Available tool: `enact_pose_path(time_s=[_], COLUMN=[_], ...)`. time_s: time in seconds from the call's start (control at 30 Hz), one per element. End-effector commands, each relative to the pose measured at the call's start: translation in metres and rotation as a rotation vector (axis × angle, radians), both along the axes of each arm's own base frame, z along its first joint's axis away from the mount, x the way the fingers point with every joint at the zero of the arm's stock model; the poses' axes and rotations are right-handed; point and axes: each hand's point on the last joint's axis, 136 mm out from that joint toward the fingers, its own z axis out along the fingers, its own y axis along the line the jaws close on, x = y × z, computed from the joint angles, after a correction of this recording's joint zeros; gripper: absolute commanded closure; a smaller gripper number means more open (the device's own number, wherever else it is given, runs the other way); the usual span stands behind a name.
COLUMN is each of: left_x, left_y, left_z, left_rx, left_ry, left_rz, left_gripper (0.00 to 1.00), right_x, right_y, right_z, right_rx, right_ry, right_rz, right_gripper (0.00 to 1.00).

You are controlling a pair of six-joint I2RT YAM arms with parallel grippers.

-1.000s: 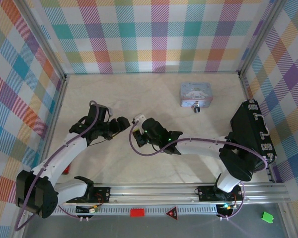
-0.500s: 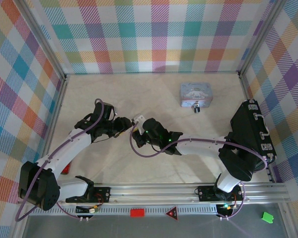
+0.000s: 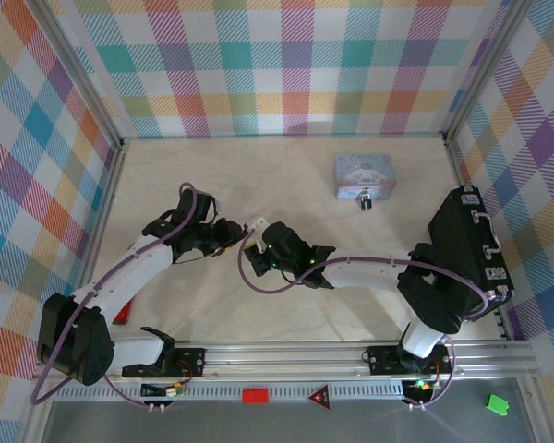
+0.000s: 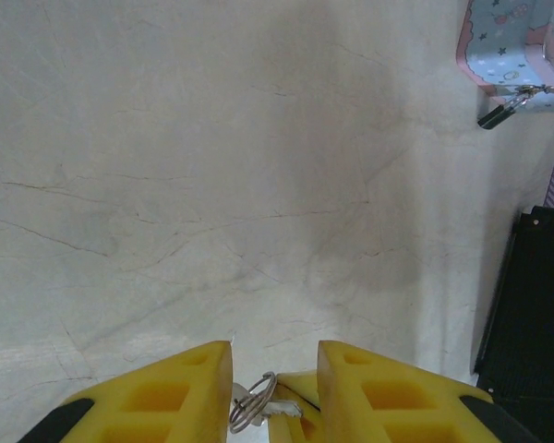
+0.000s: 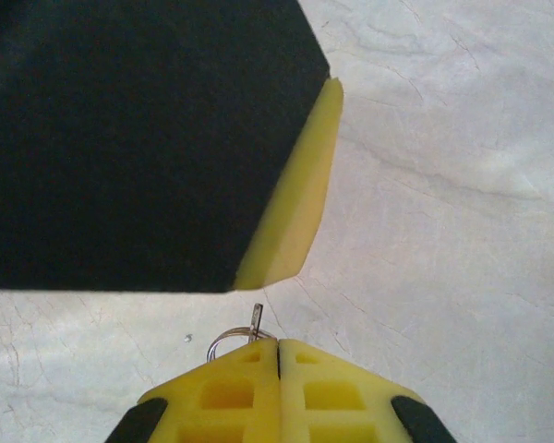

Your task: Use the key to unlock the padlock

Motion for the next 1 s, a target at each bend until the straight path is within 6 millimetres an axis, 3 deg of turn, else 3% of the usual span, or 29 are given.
enact_pose_path(time_s=[0.0,0.43,0.67,0.8,0.97], left_x=[-0.003,-0.006,-0.006,-0.004,0.001], left_y=[-0.006,-0.005,-0.004,-0.002,-0.002], left_z=[0.004,-0.001,-0.005,-0.002,0.009], left_rx=[0.014,0.071,0.086,0.091,0.067], left_ry=[0.005,0.025,0.035,0.019,-0.052], left_rz=[-0.032,-0.050,-0.048,-0.036,-0.021], left_gripper=[0.71,0.82,0.94,1.00,1.00], right_x=[0.007,0.007,0.008,0.011,0.020], right_y=[0.008,0.013,0.012,0.007,-0.008], right_z=[0.012,0.007,0.006,0.006,0.007], right_rx=[0.014,-0.018,-0.026,-0.020,0.026], right_ry=[-0.034,-0.050,-0.056,-0.051,0.033], right_rz=[0.001,0.007,0.000,-0.036,-0.110], right_gripper=[1.00,1.00,1.00,1.00,1.00])
